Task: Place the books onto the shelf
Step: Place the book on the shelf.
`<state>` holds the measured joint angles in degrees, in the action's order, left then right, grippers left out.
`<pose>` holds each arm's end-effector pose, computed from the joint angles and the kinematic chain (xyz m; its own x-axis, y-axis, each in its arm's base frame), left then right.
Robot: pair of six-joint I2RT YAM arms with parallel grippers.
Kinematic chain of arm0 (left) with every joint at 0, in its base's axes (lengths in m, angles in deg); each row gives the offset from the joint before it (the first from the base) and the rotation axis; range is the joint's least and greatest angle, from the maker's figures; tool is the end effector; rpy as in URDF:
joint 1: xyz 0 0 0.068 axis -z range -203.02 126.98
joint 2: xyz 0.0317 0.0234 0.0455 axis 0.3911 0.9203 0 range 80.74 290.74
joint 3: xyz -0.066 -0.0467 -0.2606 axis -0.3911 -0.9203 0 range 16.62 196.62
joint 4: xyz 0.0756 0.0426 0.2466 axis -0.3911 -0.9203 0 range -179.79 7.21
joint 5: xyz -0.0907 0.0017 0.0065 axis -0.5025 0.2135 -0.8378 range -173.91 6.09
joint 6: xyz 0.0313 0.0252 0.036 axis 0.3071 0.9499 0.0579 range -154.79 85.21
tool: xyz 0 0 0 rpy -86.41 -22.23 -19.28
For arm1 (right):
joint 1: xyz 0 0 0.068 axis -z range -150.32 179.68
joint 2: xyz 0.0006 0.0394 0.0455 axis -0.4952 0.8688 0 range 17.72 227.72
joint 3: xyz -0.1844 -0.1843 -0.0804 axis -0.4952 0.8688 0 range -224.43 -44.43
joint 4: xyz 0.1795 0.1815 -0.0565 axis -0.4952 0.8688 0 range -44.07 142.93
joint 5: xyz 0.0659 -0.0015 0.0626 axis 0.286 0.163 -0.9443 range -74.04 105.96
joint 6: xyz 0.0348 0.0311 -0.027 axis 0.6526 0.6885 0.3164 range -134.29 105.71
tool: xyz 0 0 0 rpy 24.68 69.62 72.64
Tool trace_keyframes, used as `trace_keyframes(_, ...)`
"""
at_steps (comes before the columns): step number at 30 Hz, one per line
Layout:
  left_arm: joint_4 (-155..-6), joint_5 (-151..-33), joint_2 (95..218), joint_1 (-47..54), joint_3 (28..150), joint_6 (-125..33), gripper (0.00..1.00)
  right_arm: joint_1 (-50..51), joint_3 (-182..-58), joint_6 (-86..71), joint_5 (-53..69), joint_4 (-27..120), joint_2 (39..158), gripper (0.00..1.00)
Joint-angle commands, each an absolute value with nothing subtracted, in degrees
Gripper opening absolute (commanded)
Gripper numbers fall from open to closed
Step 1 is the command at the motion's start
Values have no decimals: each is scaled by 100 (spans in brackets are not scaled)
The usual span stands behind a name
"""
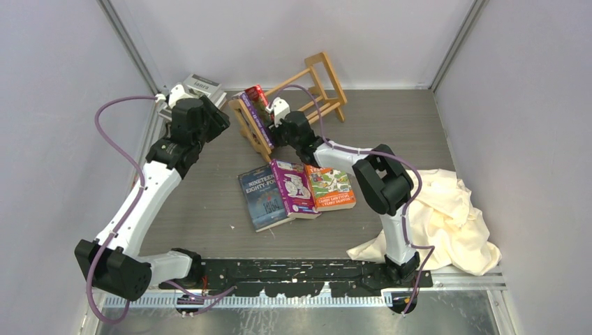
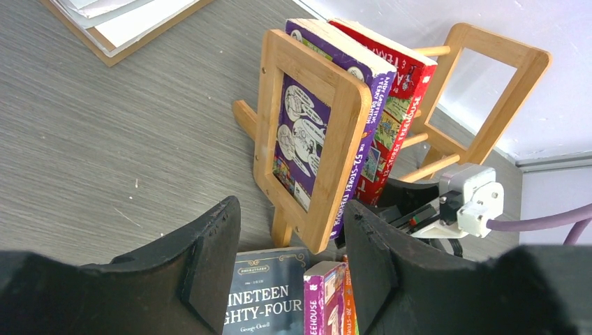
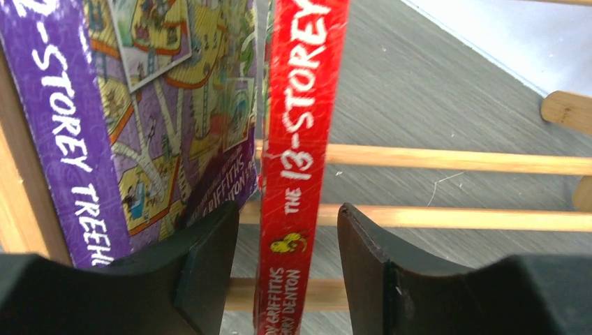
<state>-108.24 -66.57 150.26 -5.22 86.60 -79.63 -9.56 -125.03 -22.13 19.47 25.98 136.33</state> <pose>0.2604 -0.0724 0.3772 -0.3098 -0.6075 -0.7314 -0.2590 0.7941 -0.5498 0.3735 0.3023 0.2078 -0.1579 -0.3048 -0.9392 -0.6135 0.7756 -0.1485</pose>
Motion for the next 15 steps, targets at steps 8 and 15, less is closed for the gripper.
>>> trace_keyframes(8,-10773,-6623,15062,-562,8970,-8173,56,-1172,-12624,-2212,2018,3052,12673,61)
trace_keyframes(15,-10935,-6647,15163,-562,9169,-8283,55,-1246,-12748,-2211,2135,3435,12342,61)
